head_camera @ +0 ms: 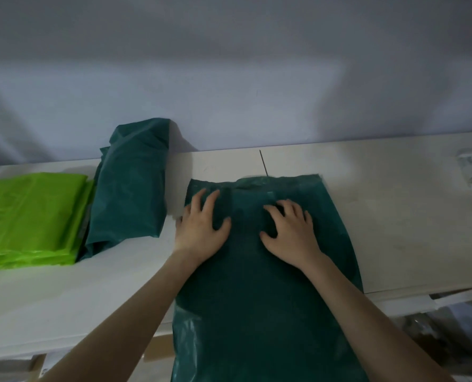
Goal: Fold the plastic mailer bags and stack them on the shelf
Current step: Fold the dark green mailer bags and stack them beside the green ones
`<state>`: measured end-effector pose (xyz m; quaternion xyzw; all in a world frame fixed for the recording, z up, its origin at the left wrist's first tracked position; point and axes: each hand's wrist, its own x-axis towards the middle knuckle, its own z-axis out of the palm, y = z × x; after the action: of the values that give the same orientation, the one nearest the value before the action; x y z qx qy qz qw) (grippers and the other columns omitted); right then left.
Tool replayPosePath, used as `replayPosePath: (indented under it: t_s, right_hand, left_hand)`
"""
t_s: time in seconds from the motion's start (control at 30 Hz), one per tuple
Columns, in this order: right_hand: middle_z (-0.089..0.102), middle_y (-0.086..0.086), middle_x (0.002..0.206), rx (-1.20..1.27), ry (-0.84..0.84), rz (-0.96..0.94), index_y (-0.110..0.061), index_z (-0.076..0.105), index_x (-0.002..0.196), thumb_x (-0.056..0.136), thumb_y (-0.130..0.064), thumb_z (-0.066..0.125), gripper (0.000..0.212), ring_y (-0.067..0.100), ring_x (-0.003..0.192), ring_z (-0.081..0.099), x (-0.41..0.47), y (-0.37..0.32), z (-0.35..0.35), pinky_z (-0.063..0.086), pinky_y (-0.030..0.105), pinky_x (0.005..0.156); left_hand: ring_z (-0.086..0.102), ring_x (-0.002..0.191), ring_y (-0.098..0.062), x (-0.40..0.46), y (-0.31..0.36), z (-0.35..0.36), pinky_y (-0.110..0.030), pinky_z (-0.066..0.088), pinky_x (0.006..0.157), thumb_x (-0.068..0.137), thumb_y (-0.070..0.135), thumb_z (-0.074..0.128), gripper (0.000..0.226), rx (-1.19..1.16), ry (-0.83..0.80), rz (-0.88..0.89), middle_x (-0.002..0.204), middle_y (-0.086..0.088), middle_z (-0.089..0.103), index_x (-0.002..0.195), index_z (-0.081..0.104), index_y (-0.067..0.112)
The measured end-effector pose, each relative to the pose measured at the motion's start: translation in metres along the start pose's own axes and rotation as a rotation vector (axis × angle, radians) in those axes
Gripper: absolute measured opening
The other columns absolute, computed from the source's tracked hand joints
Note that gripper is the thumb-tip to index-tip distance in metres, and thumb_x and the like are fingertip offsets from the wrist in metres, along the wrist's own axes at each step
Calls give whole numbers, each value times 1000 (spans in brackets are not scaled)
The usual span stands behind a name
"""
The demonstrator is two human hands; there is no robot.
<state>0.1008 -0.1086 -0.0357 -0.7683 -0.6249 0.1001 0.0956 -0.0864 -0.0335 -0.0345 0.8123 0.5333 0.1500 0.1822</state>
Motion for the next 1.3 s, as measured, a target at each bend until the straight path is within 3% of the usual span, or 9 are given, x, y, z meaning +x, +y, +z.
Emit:
replayPosePath:
  t_s: [0.13, 0.3, 0.37, 0.43, 0.57, 0.8, 1.03, 1.13, 1.3]
  right_hand:
    - [7, -1, 158, 27, 41, -130, -22, 14, 149, 95, -43, 39, 64, 16, 145, 2, 26, -28, 0, 6, 47, 118]
    - [-5, -4, 159, -65, -79, -159, -23, 1, 150, 98, -53, 18, 62, 12, 145, -7, 39, -33, 25, -4, 43, 118]
    - [-8, -5, 158, -97, -60, -158, -24, -2, 150, 97, -54, 14, 63, 10, 145, -11, 36, -30, 31, -6, 42, 118]
    - [-11, -5, 158, -103, -71, -159, -25, -4, 150, 97, -54, 13, 62, 9, 144, -13, 36, -30, 31, -7, 41, 118]
    - [-12, -5, 158, -105, -58, -160, -25, -4, 150, 97, -54, 12, 62, 9, 144, -14, 37, -30, 29, -8, 41, 118]
    - [-8, -3, 159, 33, 45, -204, -23, -2, 150, 97, -54, 25, 68, 11, 145, -9, 36, -25, 33, -1, 40, 119]
    - [-1, -1, 159, 6, 81, -196, -24, 2, 150, 86, -63, 8, 76, 14, 146, -3, 39, -23, 38, 7, 43, 119]
    - [0, -1, 159, 20, 91, -181, -25, 3, 150, 87, -63, 10, 75, 14, 146, -1, 39, -22, 38, 6, 41, 120]
    - [4, 0, 159, 27, 97, -190, -24, 6, 150, 88, -61, 12, 72, 15, 146, 1, 41, -22, 39, 7, 42, 119]
  left_hand:
    - [18, 143, -23, 37, -7, -3, -38, 15, 118, 96, 24, 40, 55, -7, 16, 137, 155, -6, 20, 147, 22, 9]
    - [10, 146, -18, 56, -18, 5, -36, 10, 119, 102, 28, 24, 52, 168, -272, 236, 159, -3, 8, 150, 11, 13]
    - [11, 145, -17, 49, -23, 12, -37, 11, 119, 103, 29, 25, 49, 65, -207, 257, 159, -2, 9, 149, 18, 14]
    - [24, 141, -22, 42, -26, 12, -34, 19, 117, 102, 26, 31, 44, -98, -74, 227, 154, -6, 24, 143, 36, 11]
    - [48, 108, -25, 41, -28, 10, -44, 43, 95, 96, 27, 49, 27, -46, 41, 244, 116, -3, 56, 114, 64, 16]
    - [50, 103, -20, 51, -18, 5, -40, 37, 95, 87, 36, 60, 13, -82, -35, 4, 98, 2, 61, 91, 66, 25]
    - [59, 90, -16, 61, -13, 2, -43, 45, 93, 82, 32, 67, 10, -182, -89, -99, 79, 13, 59, 73, 62, 30]
    - [57, 84, -15, 65, -12, 1, -42, 47, 91, 83, 31, 67, 12, -188, -92, -125, 72, 17, 53, 73, 61, 28]
    - [57, 85, -14, 72, -10, 2, -38, 50, 88, 84, 30, 66, 8, -196, -62, -181, 81, 10, 58, 78, 63, 25]
